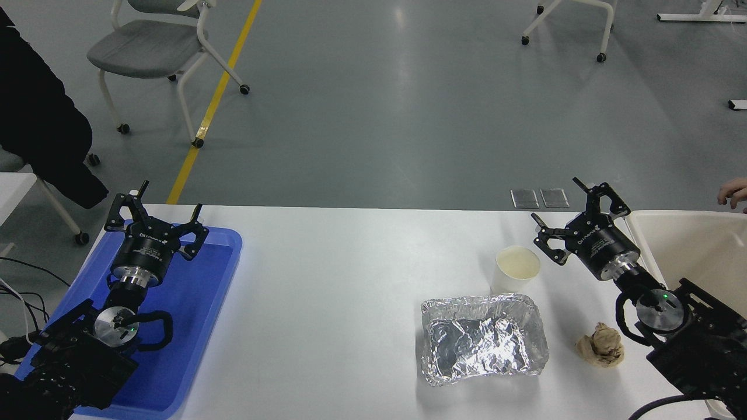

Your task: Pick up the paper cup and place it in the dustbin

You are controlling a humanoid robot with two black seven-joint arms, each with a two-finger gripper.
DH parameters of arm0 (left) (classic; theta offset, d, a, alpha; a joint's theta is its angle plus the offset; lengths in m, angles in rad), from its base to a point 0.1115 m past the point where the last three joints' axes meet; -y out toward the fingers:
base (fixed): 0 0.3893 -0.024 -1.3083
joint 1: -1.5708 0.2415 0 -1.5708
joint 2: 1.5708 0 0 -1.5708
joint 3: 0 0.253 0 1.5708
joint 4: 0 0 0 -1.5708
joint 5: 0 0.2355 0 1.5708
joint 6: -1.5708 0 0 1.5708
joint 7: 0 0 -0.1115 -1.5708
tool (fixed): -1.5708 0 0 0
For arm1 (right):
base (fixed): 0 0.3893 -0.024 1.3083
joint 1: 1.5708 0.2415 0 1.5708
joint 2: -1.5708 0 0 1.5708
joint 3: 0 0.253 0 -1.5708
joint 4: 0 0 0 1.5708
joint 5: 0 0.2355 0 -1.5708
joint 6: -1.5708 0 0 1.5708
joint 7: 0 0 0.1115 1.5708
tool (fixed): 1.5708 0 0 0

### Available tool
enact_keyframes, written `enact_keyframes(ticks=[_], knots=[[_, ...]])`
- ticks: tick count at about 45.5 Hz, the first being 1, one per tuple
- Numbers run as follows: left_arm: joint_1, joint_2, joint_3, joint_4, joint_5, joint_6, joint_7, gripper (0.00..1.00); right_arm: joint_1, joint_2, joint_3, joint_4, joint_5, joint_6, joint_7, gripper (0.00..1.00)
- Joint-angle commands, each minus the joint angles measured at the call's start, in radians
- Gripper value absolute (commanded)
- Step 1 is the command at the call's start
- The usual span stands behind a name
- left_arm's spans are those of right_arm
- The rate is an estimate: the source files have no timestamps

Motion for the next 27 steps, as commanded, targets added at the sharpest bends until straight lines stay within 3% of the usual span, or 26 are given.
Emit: enact_keyframes(ticks=[1,17,27], knots=[[0.000,0.000,0.000,0.000,0.000,0.000,0.002,1.00,0.003,-0.003,0.000,-0.002,-0.001,0.000,-0.001,1.00],[0.000,0.000,0.000,0.000,0.000,0.000,0.002,1.00,0.041,-0.009,-0.005,0.009,-0.017,0.001,-0.012,1.00],[0.000,0.000,0.000,0.000,0.000,0.000,0.002,1.00,0.172,-0.135,-0.146,0.030,-0.070,0.003,-0.017,1.00]])
